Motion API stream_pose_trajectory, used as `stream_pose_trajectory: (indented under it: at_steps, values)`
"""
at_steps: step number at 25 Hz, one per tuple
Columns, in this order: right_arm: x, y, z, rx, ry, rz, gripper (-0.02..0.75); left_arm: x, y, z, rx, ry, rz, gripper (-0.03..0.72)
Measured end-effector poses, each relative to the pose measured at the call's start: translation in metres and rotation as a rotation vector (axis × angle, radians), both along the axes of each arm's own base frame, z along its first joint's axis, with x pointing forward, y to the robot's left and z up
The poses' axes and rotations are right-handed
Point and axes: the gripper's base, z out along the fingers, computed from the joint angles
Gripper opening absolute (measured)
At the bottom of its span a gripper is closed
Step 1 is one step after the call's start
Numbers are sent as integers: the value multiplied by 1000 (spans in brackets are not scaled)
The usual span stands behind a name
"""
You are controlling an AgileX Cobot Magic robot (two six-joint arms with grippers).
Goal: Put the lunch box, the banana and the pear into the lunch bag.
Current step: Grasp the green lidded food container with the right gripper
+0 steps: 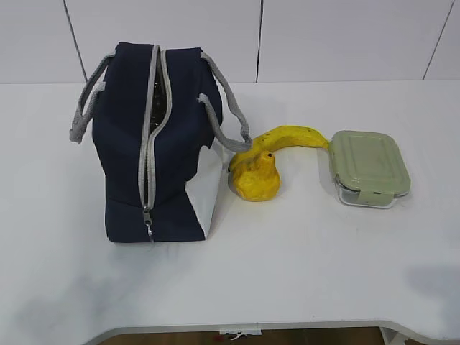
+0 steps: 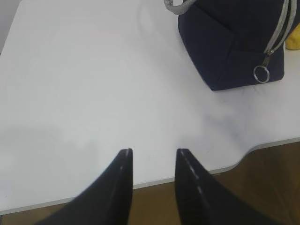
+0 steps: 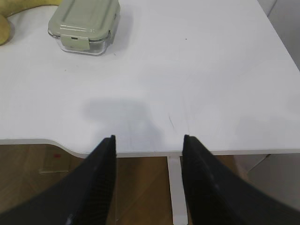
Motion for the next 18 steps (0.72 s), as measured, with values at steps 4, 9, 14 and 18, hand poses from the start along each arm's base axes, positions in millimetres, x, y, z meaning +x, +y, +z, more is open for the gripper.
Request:
stream_pose_trajectory:
  at_steps: [4, 9, 14, 18]
  values:
    - [0, 0, 0, 0, 0, 0, 382, 0, 0, 0, 0, 0, 0, 234]
    - [0, 0, 0, 0, 0, 0, 382, 0, 0, 0, 0, 0, 0, 234]
    - [0, 0, 0, 0, 0, 0, 382, 0, 0, 0, 0, 0, 0, 234]
    - [0, 0, 0, 0, 0, 0, 382, 0, 0, 0, 0, 0, 0, 234]
